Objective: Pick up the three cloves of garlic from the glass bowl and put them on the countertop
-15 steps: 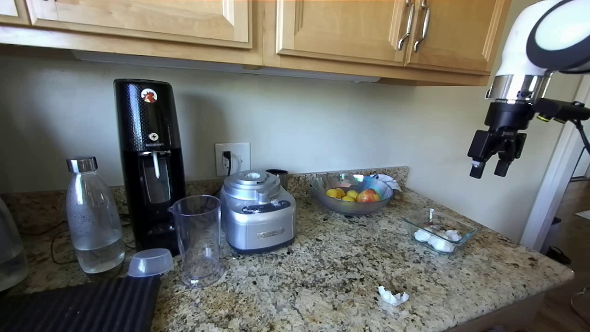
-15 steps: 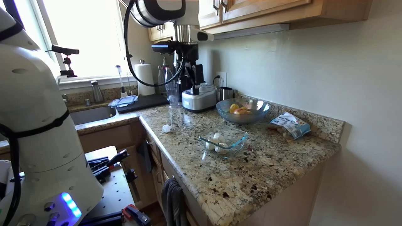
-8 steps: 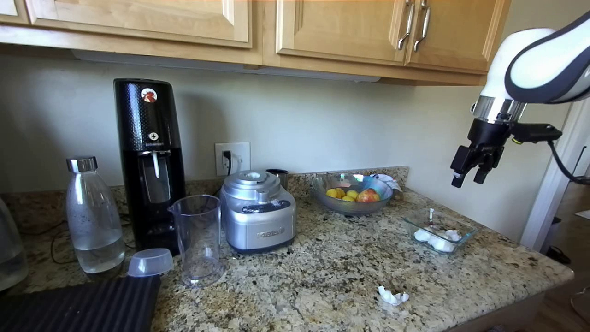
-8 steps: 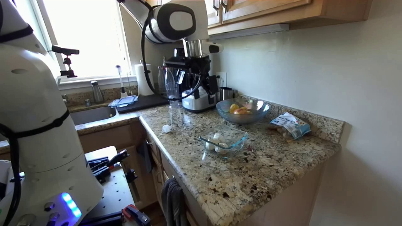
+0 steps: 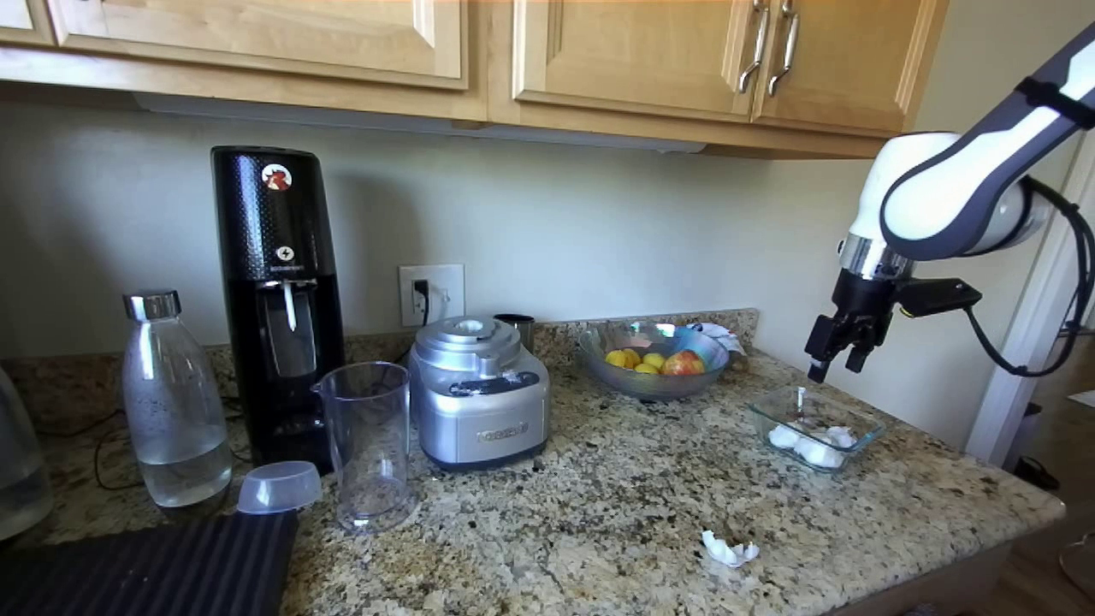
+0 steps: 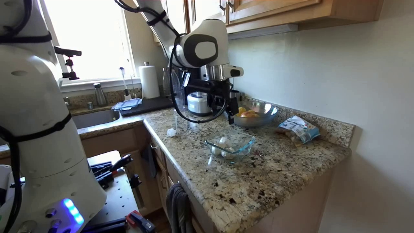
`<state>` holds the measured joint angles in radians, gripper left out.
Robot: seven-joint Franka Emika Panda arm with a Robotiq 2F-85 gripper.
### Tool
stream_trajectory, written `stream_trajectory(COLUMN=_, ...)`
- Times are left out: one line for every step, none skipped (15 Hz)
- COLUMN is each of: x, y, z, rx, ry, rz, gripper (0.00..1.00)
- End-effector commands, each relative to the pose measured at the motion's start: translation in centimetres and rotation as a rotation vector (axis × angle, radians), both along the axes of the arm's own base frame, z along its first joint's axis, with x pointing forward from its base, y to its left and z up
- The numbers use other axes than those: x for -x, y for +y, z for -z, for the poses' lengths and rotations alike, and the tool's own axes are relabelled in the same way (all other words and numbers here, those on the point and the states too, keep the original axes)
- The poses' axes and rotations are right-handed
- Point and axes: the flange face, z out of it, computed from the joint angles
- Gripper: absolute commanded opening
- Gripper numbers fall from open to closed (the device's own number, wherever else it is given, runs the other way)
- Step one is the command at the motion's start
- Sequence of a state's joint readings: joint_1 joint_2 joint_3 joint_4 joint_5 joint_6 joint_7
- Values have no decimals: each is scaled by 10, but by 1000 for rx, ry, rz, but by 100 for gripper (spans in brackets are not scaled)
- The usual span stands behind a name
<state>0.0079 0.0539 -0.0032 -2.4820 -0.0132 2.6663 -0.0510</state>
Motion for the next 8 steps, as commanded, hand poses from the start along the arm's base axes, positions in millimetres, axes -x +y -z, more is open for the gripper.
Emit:
stream_trajectory(x=-16, y=-14, z=23, rx=23, ry=3, rz=-54, gripper=100)
stream_trajectory(x=-19, y=-16, z=28, rx=28, ry=10, rz=-67, gripper=100)
stream_trajectory(x=-21, y=-17, z=34, rx=36, ry=19, rz=-86, gripper=100)
stream_trajectory(x=-24, y=-19, z=39, rx=41, ry=27, rz=-103, gripper=100)
stream_trajectory(x=-25, y=-20, z=44, rx=43, ry=40, rz=-122, gripper=100)
stream_trajectory(x=-27, y=-21, z=48, rx=48, ry=49, rz=-137, gripper=100)
stream_trajectory(x=-28, y=-21, z=54, rx=53, ry=60, rz=-154, gripper=100)
stream_trajectory(x=-29, y=-21, z=57, rx=57, ry=66, rz=-161, gripper=100)
